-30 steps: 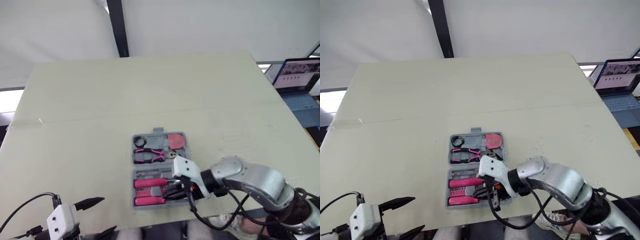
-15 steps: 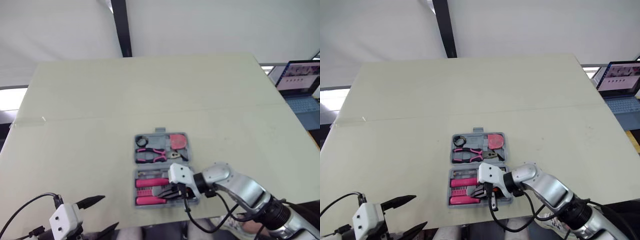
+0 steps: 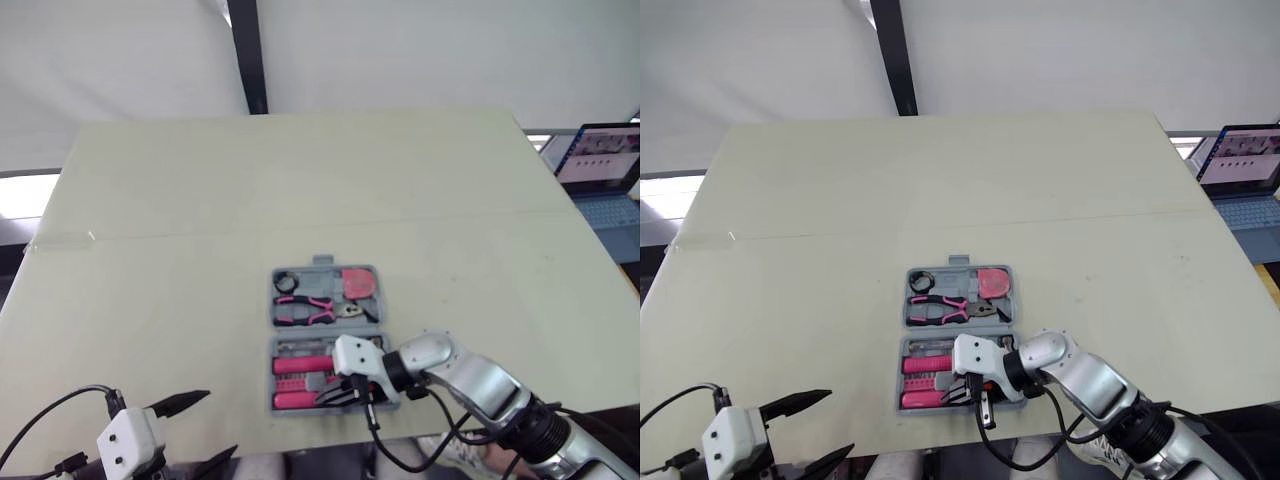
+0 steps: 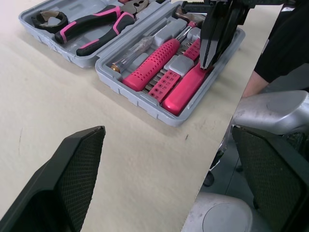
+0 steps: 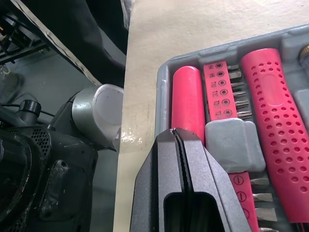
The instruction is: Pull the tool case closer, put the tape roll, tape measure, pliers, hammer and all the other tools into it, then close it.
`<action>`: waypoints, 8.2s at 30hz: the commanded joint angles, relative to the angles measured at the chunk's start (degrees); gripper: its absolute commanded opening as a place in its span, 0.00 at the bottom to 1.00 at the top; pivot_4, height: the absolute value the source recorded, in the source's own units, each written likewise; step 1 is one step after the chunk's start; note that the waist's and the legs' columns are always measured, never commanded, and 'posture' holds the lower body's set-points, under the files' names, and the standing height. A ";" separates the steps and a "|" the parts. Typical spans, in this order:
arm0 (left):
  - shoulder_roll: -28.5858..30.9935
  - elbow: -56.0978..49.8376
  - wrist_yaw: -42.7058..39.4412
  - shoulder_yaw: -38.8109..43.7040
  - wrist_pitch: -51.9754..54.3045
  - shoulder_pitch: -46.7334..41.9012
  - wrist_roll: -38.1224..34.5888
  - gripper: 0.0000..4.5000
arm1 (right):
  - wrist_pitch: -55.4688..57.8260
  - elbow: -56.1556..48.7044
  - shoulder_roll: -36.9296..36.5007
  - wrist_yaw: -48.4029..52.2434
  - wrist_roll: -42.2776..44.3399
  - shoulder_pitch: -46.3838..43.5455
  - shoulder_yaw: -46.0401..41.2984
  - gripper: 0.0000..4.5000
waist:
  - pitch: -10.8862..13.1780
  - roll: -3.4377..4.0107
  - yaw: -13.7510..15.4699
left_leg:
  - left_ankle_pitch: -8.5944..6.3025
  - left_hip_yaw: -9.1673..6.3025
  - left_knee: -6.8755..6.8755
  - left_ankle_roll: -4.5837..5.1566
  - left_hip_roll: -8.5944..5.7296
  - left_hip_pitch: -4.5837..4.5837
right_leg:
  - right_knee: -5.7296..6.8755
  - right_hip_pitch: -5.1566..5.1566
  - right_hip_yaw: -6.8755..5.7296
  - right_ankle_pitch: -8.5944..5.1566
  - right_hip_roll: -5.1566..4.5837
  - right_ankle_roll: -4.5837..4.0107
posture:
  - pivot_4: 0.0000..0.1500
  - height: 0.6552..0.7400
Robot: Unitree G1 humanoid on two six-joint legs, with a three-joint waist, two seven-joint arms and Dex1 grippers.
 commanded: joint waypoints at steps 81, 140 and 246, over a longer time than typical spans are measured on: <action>-2.77 6.00 8.74 -2.41 7.88 -13.77 -1.69 1.00 | 17.34 -16.30 -14.92 -6.09 19.47 23.97 -50.16 0.89 | -0.18 -0.10 1.50 | -0.01 0.10 0.02 0.03 -0.01 0.16 | 0.09 0.10 0.08 0.01 0.00 -0.01 | 1.00 1.00; -1.03 37.72 5.87 -29.55 12.97 -55.36 12.20 0.01 | 12.73 7.68 -7.27 -9.00 -1.46 -0.81 -20.75 0.00 | -0.16 0.05 1.21 | -0.03 0.17 -0.10 0.05 0.00 0.81 | -0.06 0.75 -0.01 0.02 0.00 0.01 | 1.00 1.00; 6.65 18.39 3.34 -12.55 15.32 -35.38 5.84 0.01 | 20.45 -3.90 -14.64 -4.87 7.36 7.41 -30.49 0.00 | -0.17 0.21 1.31 | -0.03 0.16 -0.21 0.04 0.03 0.79 | -0.28 0.78 -0.09 0.03 -0.02 0.03 | 1.00 1.00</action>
